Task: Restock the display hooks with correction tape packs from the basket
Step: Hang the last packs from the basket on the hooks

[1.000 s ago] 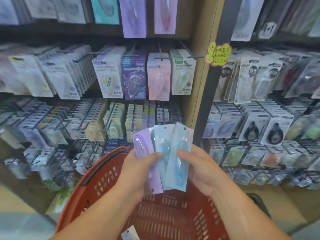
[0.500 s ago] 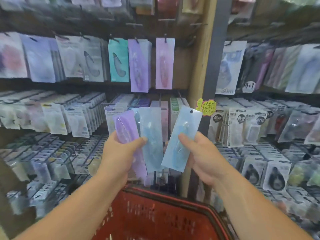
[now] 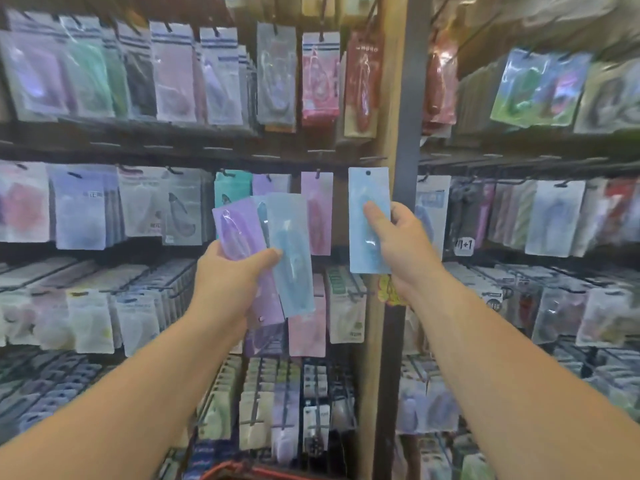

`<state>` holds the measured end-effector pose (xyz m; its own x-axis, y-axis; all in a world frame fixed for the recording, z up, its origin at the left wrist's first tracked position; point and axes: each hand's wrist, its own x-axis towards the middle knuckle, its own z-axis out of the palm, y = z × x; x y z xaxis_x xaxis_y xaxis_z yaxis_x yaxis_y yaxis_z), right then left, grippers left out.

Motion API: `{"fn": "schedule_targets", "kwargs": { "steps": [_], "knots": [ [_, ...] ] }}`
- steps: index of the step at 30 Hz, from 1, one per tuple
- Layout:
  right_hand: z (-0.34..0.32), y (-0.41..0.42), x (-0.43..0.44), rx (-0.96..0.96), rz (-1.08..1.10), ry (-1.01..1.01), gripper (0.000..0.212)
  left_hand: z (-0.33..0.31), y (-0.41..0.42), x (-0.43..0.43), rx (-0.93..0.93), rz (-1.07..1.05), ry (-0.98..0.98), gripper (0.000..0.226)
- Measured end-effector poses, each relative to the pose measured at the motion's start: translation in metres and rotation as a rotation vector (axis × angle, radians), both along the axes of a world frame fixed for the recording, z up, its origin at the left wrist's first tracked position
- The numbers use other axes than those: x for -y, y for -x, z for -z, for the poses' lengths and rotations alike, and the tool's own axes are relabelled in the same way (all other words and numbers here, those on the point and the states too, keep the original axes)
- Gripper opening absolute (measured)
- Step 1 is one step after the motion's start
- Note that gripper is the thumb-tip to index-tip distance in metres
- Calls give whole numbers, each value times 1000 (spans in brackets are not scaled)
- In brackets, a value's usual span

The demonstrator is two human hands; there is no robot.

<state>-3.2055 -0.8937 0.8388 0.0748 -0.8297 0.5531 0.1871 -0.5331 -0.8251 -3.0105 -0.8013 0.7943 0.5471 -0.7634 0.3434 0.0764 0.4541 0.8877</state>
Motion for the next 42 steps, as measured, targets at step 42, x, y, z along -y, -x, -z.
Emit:
{"fn": "schedule_targets", "kwargs": {
  "steps": [42],
  "knots": [
    [19, -78, 52, 214, 159, -549, 57, 6, -31, 13, 4, 99, -11, 30]
  ]
}}
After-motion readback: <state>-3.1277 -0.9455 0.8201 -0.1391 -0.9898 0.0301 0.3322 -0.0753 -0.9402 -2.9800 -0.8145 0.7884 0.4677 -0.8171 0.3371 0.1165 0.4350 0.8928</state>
